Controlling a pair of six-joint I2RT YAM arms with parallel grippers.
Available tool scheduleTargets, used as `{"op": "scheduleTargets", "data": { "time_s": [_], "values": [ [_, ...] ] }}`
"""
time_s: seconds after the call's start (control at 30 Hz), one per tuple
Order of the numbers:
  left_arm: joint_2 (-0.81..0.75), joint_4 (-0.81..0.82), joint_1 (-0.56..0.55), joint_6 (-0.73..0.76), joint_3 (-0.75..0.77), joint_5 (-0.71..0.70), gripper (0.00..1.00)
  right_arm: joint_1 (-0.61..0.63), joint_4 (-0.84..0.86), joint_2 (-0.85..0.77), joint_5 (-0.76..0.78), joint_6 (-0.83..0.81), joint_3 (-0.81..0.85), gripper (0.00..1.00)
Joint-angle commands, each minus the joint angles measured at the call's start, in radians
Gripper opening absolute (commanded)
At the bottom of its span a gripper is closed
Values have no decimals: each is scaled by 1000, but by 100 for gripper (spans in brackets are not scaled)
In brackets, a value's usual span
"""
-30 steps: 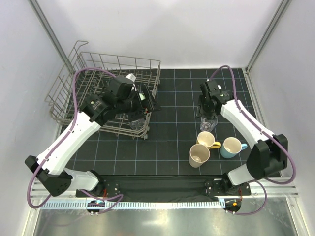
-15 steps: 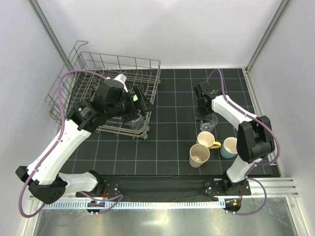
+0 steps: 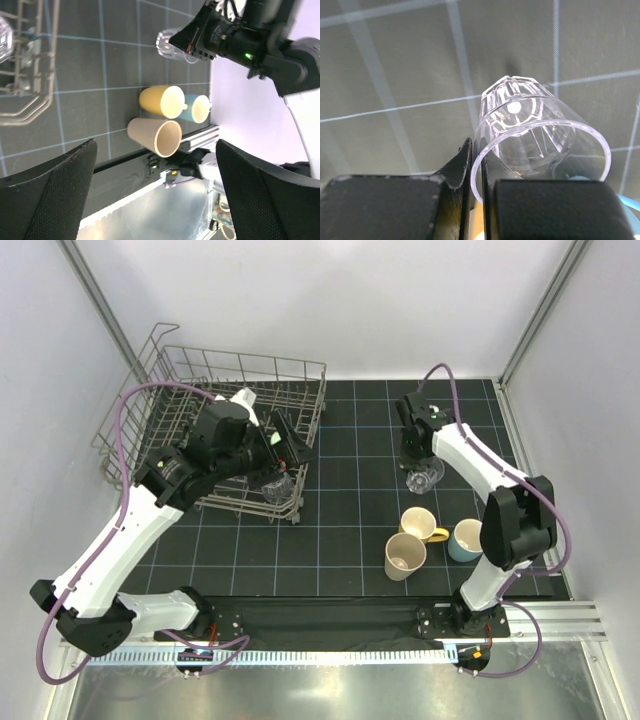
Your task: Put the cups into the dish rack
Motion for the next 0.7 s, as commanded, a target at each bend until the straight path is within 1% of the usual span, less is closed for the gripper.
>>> {"op": "scheduleTargets", "data": {
  "time_s": [0.0, 0.03, 0.1, 0.13, 0.2, 0.23, 0.27, 0.33, 0.37, 0.4, 0.43, 0.47, 0.53, 0.57, 0.6, 0.67],
  "values": [
    [-25, 125, -5, -5, 8, 27, 98, -3, 16, -159, -106, -32, 126, 4],
    [-29, 172, -5, -5, 6, 30, 100, -3, 22, -208, -146, -28, 146, 4],
    [-51, 221, -5, -1, -9, 43, 100, -15, 63, -253, -278, -20, 195, 4],
    [-62, 249, -3, 4, -15, 41, 100, -20, 89, -274, -435, -8, 203, 4],
    [-92, 316, 0, 9, -41, 37, 100, -29, 198, -331, -583, 20, 207, 4],
    [-103, 339, 1, 9, -55, 35, 100, -32, 247, -345, -676, 61, 204, 4],
    [-114, 384, 3, 9, -66, 35, 100, -32, 336, -360, -817, 98, 204, 4],
    [-144, 418, 9, 3, -95, 32, 100, -30, 448, -368, -965, 179, 191, 4],
    [-155, 436, 11, -1, -103, 30, 100, -32, 596, -380, -1081, 302, 154, 4],
    [-164, 462, 12, 1, -110, 33, 100, -29, 675, -388, -1117, 363, 131, 4],
    [-181, 472, 14, 2, -120, 27, 100, -29, 846, -399, -1181, 492, 84, 4],
    [-186, 472, 14, 4, -121, 21, 100, -27, 940, -399, -1206, 548, 63, 4],
    [-206, 476, 17, 12, -129, 9, 100, -23, 1071, -396, -1249, 653, 39, 4],
    [-212, 479, 17, 18, -132, 13, 100, -17, 1219, -396, -1263, 700, 7, 4],
    [-217, 487, 17, 19, -137, 13, 100, -13, 1282, -391, -1280, 800, -4, 4],
    [-230, 498, 17, 21, -147, 9, 100, 0, 1414, -380, -1288, 874, -26, 4]
  ]
}}
